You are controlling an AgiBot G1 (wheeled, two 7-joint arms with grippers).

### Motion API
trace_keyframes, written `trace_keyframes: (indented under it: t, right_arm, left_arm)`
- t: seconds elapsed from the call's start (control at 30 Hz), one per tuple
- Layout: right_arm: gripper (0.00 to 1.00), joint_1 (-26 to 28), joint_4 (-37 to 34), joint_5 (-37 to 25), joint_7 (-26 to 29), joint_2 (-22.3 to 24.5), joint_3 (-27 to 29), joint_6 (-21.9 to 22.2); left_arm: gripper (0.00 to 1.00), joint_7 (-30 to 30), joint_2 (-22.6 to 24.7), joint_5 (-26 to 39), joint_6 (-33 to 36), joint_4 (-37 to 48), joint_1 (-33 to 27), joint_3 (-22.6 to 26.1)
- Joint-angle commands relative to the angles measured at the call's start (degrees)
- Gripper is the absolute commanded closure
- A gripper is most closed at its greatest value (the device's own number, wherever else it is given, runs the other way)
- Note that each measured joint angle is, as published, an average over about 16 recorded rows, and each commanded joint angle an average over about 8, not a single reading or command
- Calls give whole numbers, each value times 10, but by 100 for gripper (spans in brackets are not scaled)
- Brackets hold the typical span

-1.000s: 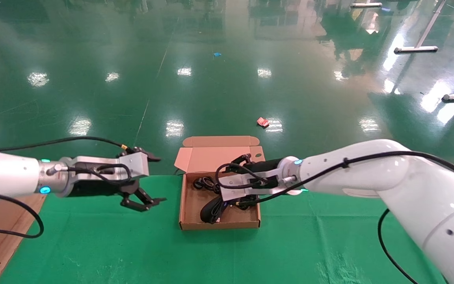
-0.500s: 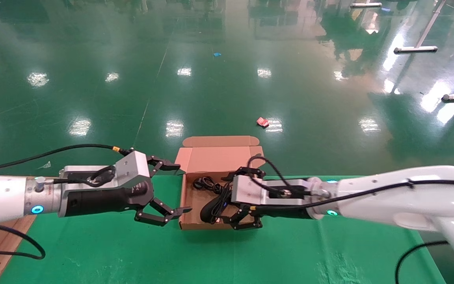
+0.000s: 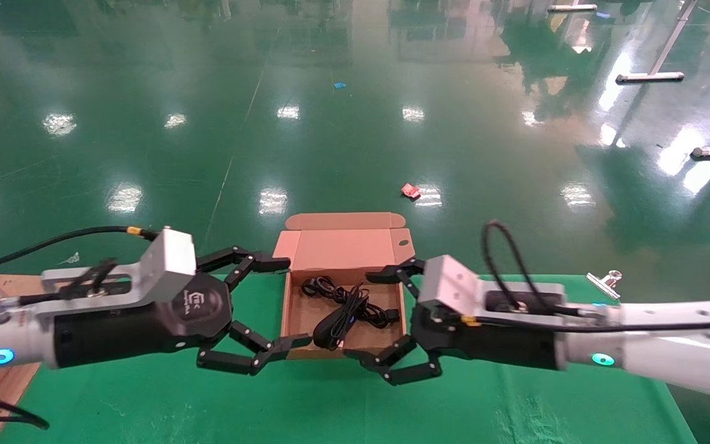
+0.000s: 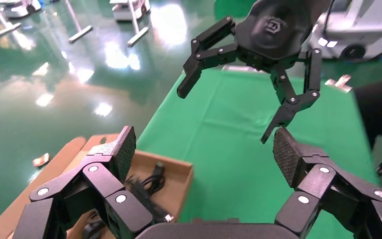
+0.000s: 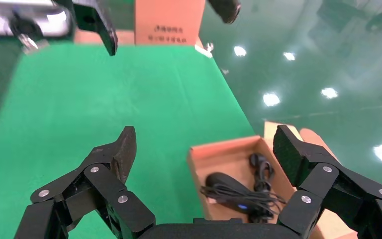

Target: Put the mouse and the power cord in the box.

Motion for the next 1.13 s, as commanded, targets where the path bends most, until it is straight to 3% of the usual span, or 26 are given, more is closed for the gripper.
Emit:
trace_keyframes:
  t: [0.03, 0.77, 1.13]
  right_arm:
    - [0, -11, 15, 15, 13, 14, 16, -14]
    - [0, -134, 177, 175, 155, 174, 189, -167]
    - [0, -164, 216, 214, 184, 212, 230, -204]
  left_arm:
    - [0, -13, -8, -7, 9, -18, 12, -17]
    - [0, -154, -93, -81, 107, -209, 147, -199]
    - [0, -171, -106, -92, 121, -239, 167, -227]
